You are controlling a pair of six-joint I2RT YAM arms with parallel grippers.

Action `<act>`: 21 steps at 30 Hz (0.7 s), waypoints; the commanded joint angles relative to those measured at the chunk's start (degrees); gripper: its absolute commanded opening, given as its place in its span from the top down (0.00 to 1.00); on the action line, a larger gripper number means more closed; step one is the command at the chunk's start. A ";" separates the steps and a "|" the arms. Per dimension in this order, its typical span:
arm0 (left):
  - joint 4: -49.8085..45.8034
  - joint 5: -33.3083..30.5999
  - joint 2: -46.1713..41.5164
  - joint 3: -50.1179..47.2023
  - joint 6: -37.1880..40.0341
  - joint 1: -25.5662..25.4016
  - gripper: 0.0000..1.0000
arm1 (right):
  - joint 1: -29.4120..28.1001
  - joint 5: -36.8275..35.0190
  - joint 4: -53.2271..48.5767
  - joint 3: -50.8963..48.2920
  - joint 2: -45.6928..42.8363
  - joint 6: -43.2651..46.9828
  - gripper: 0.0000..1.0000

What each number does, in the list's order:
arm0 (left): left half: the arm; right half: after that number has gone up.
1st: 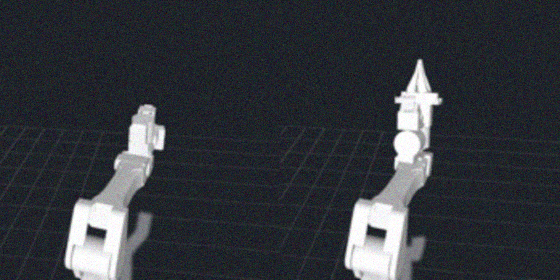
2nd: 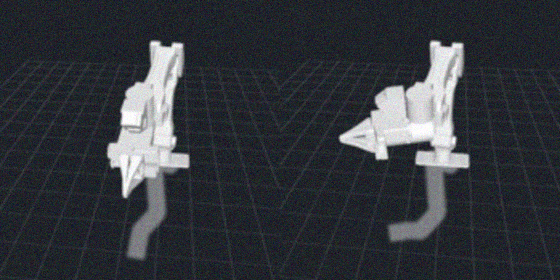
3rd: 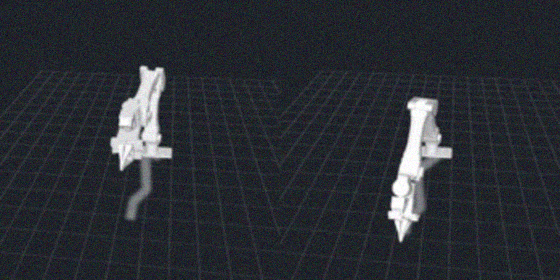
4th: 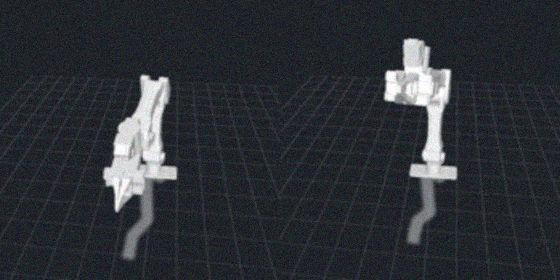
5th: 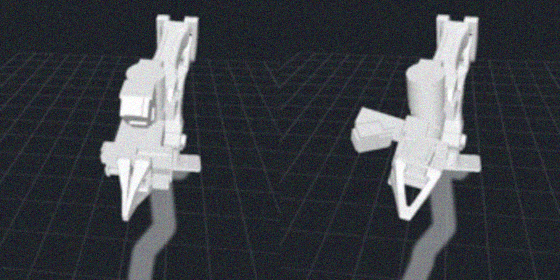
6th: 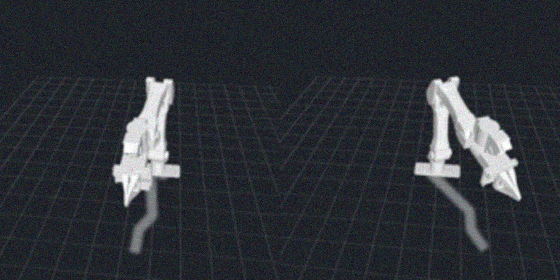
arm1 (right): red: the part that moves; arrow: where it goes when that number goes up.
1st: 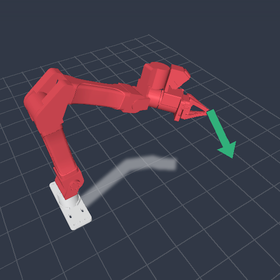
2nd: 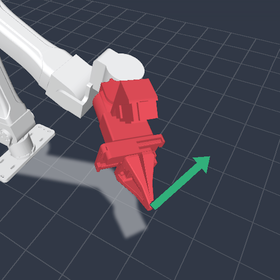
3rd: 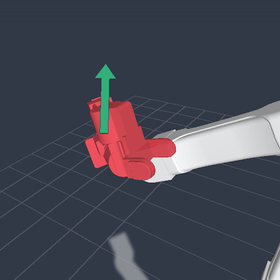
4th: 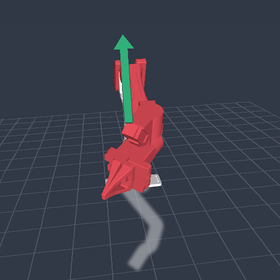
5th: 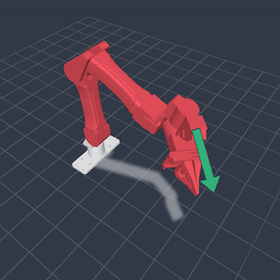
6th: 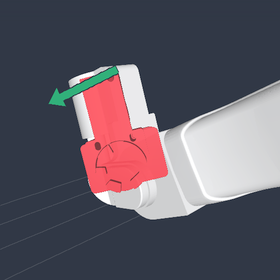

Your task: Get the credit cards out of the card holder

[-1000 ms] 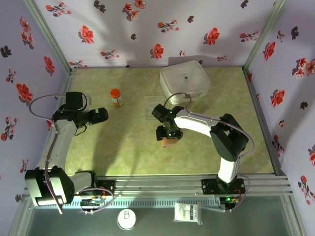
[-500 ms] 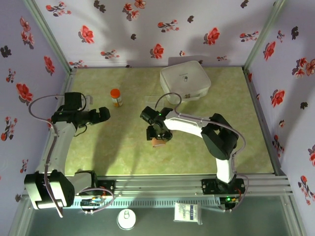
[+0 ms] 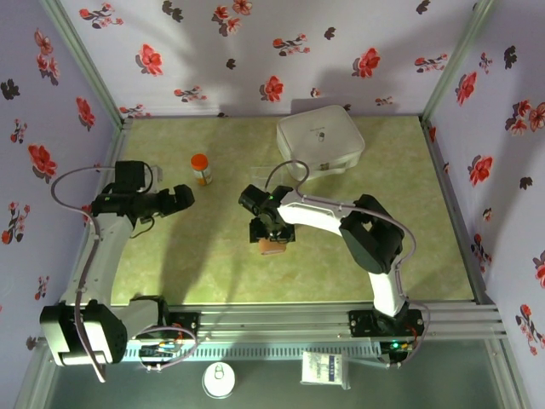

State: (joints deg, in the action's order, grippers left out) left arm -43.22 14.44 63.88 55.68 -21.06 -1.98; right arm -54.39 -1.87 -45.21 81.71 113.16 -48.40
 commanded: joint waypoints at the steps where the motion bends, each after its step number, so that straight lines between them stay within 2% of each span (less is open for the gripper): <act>1: 3.16 1.99 -1.65 -2.36 -7.34 -3.44 0.02 | -0.33 -3.64 -3.76 0.69 -4.88 1.63 0.18; 7: 13.54 1.82 2.10 -5.90 -16.52 -13.09 0.11 | -0.26 -4.27 -6.56 0.59 -6.77 6.09 0.25; 13: 25.05 -0.38 5.30 -10.62 -25.69 -21.37 0.27 | 0.24 -3.04 -5.23 -0.21 -7.28 8.99 0.42; 18: 32.43 -1.69 6.91 -15.36 -31.26 -25.33 0.38 | 0.49 -1.50 -4.05 0.20 -5.95 10.13 0.49; 21: 35.56 -1.74 7.71 -17.62 -33.23 -27.03 0.50 | 0.77 -1.40 -4.03 0.78 -4.80 10.76 0.55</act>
State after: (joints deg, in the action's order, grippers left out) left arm -13.72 13.93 70.70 39.72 -50.04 -27.81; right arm -54.06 -3.77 -49.17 81.67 107.20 -39.05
